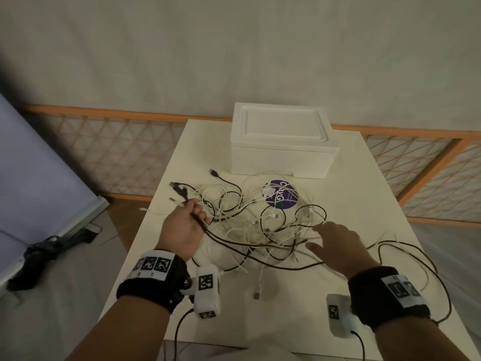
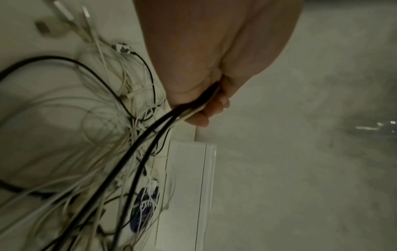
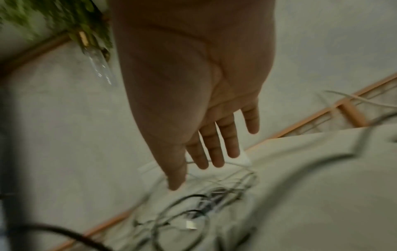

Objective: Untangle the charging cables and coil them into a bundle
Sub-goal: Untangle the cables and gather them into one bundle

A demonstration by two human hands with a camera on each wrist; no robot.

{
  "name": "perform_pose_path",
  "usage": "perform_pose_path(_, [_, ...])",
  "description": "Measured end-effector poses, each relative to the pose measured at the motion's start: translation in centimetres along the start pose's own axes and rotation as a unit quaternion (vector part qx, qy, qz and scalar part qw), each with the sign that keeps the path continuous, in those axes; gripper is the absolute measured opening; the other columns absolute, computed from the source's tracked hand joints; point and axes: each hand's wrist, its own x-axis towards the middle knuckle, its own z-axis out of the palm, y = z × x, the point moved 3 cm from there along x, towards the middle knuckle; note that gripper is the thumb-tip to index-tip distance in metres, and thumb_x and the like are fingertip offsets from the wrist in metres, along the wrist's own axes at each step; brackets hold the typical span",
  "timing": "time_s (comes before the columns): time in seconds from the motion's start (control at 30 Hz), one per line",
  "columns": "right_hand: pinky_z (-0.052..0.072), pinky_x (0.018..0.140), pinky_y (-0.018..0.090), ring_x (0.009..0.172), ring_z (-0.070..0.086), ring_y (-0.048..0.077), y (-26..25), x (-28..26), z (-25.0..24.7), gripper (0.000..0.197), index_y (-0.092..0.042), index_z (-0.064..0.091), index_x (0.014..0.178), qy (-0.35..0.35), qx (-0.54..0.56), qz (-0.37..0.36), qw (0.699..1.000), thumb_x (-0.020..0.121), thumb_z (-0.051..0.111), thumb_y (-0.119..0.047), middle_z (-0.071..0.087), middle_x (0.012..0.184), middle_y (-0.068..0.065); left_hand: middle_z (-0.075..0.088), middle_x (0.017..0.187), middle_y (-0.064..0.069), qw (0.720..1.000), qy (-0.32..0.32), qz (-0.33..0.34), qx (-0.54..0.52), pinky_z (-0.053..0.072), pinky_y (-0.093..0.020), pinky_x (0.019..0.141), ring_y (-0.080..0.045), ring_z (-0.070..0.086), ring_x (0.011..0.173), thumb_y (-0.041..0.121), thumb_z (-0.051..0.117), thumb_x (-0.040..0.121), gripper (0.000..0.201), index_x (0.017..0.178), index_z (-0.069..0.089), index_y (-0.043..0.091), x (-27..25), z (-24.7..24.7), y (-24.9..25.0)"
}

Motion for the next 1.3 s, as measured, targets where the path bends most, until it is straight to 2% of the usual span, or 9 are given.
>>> perform_pose_path(0.13, [0.036, 0.103, 0.029, 0.124, 0.047, 0.018, -7.0, 0.3, -4.7, 0.052, -0.023, 0.043, 0.139, 0.087, 0.190, -0.135, 0.969, 0.089, 0.055, -0.028, 0.052, 0.135, 0.001, 0.060, 0.070, -0.004, 0.993, -0.054, -0.023, 0.098, 0.052, -0.041, 0.080, -0.018, 0.060, 0.064, 0.014, 0.041, 0.100, 0.022, 0.086, 0.057, 0.009, -1.6, 2.0, -2.4])
perform_pose_path(0.27, [0.032, 0.108, 0.028, 0.132, 0.039, 0.014, -13.4, 0.7, -9.2, 0.072, -0.026, 0.011, 0.152, 0.024, 0.292, -0.245, 0.924, 0.094, 0.054, -0.031, 0.037, 0.149, 0.000, 0.062, 0.073, -0.006, 0.960, -0.133, -0.034, 0.245, 0.051, -0.044, 0.085, -0.018, 0.065, 0.066, 0.016, 0.044, 0.099, 0.017, 0.094, 0.057, 0.006, -3.7, 4.4, -4.3])
perform_pose_path(0.5, [0.039, 0.096, 0.024, 0.114, 0.057, 0.020, -16.4, 2.3, -10.2, 0.033, -0.016, 0.057, 0.129, 0.025, 0.201, -0.313, 0.928, 0.100, 0.043, -0.023, 0.062, 0.126, 0.005, 0.058, 0.063, -0.004, 0.938, -0.186, -0.023, 0.290, 0.052, -0.036, 0.075, -0.016, 0.057, 0.062, 0.006, 0.039, 0.100, 0.023, 0.086, 0.056, 0.000, -5.0, 6.2, -4.1])
perform_pose_path(0.7, [0.028, 0.112, 0.030, 0.138, 0.031, 0.013, -16.1, 2.9, -7.6, 0.085, -0.025, 0.003, 0.152, -0.132, 0.368, -0.295, 0.872, 0.089, 0.055, -0.049, 0.029, 0.151, -0.006, 0.048, 0.062, -0.006, 0.983, -0.100, 0.014, 0.156, 0.050, -0.025, 0.058, -0.019, 0.048, 0.061, 0.023, 0.029, 0.105, 0.038, 0.081, 0.053, 0.006, -4.5, 5.7, -3.6])
perform_pose_path(0.77, [0.048, 0.094, 0.040, 0.112, 0.057, 0.024, -15.9, 2.2, -6.0, 0.063, -0.018, 0.030, 0.141, -0.263, 0.436, -0.248, 0.824, 0.090, 0.056, -0.045, 0.055, 0.122, 0.004, 0.050, 0.057, -0.004, 0.995, -0.072, 0.021, 0.068, 0.050, -0.025, 0.053, -0.016, 0.054, 0.055, 0.038, 0.028, 0.102, 0.049, 0.066, 0.049, 0.011, -4.2, 5.4, -2.6])
perform_pose_path(0.83, [0.050, 0.063, 0.032, 0.068, 0.055, 0.016, -15.9, 1.2, -5.0, 0.022, -0.019, 0.049, 0.099, -0.308, 0.471, -0.248, 0.789, 0.093, 0.055, -0.039, 0.056, 0.080, 0.004, 0.038, 0.051, -0.002, 0.998, -0.046, 0.027, 0.040, 0.043, -0.022, 0.044, -0.015, 0.044, 0.045, 0.046, 0.035, 0.096, 0.047, 0.063, 0.037, 0.013, -4.2, 4.9, -2.3])
perform_pose_path(1.03, [0.042, 0.067, 0.032, 0.070, 0.053, 0.013, -11.1, -0.1, -3.2, 0.060, -0.016, 0.056, 0.082, -0.191, 0.150, -0.343, 0.907, 0.084, 0.037, -0.072, 0.056, 0.075, -0.004, 0.024, 0.046, 0.006, 0.988, 0.133, 0.074, 0.017, 0.014, -0.018, 0.038, -0.008, 0.021, 0.036, 0.050, 0.035, 0.099, 0.045, 0.063, 0.033, 0.022, -4.4, -0.7, -1.5])
perform_pose_path(1.2, [0.036, 0.061, 0.019, 0.055, 0.051, 0.002, 0.3, 0.3, -0.5, 0.064, -0.018, 0.057, 0.058, -0.212, 0.162, -0.134, 0.955, 0.084, 0.027, -0.069, 0.051, 0.054, -0.006, 0.037, 0.043, 0.007, 0.941, 0.336, 0.043, -0.001, 0.026, -0.015, 0.036, -0.005, 0.033, 0.033, 0.039, 0.029, 0.101, 0.038, 0.067, 0.030, 0.023, -5.6, -13.6, 1.6])
perform_pose_path(1.3, [0.041, 0.078, 0.025, 0.088, 0.059, 0.010, 1.4, -0.3, 2.1, 0.044, -0.024, 0.060, 0.077, -0.250, 0.025, -0.129, 0.959, 0.094, 0.035, -0.057, 0.061, 0.083, -0.005, 0.025, 0.038, 0.007, 0.947, 0.314, 0.028, -0.065, 0.017, -0.017, 0.033, -0.006, 0.025, 0.029, 0.025, 0.035, 0.102, 0.039, 0.065, 0.024, 0.021, -5.6, -14.5, -0.8])
